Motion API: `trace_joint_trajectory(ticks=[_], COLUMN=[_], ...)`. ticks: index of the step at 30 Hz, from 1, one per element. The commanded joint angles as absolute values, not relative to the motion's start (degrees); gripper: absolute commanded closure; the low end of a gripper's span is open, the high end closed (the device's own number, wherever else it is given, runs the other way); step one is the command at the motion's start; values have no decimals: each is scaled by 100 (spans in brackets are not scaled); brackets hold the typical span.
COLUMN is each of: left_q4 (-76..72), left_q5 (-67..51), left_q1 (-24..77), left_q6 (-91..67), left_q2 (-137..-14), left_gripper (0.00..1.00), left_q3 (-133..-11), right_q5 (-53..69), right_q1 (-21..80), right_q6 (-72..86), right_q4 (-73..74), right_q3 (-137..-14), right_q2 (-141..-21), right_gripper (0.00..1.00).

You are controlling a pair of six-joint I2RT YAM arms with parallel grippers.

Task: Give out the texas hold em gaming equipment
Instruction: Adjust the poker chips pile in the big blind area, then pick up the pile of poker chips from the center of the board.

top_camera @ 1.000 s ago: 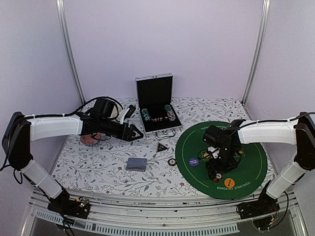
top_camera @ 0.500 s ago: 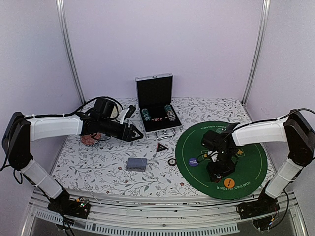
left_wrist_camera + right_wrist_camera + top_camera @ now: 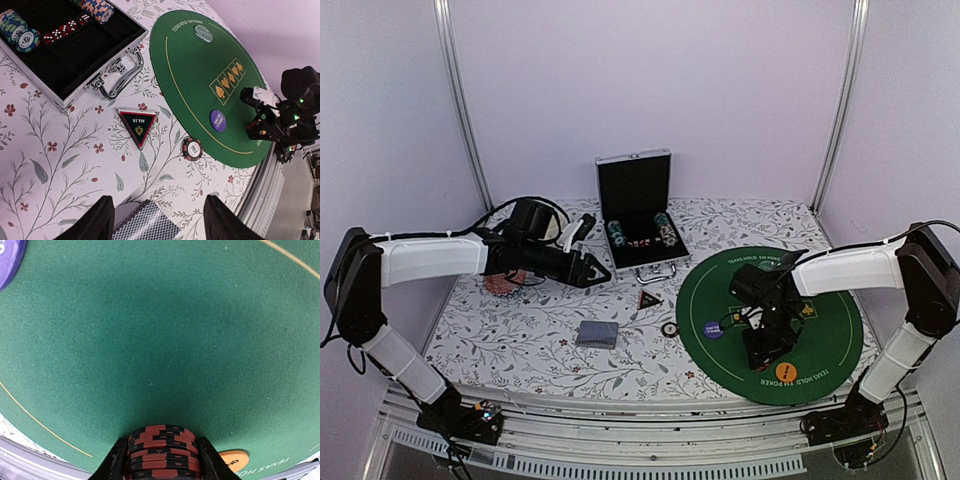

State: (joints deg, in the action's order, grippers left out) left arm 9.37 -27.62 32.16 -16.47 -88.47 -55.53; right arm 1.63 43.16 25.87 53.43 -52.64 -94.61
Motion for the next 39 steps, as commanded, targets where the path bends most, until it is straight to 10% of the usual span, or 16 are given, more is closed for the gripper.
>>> trace_joint_trajectory(ticks=[1, 5, 10, 25, 39], left_q4=[1016, 1043, 1056, 1404, 1367], left_q5=[-2777, -2777, -2747, -2533, -2655], left_q1=[3138, 3129, 3112, 2581, 2461], left_q6=[-1560, -1539, -1496, -1328, -1336], left_q2=[-8754, -8730, -8671, -8057, -8134], left_gripper=[37, 37, 37, 36, 36], left_q3=[-5621, -5633, -5604, -5374, -5362], right_q5=[32, 20, -249, 141, 157], right_q1=[4269, 4276, 4374, 5108, 5489], right_q6=[2546, 2391, 1827, 692, 721], right_q4=[5327, 5586, 5800, 5241, 5389], right_q3=[-5144, -5473, -6663, -9748, -9738], right_q2=[-9564, -9430, -9346, -12220, -12963], right_gripper=[61, 27, 10, 14, 38])
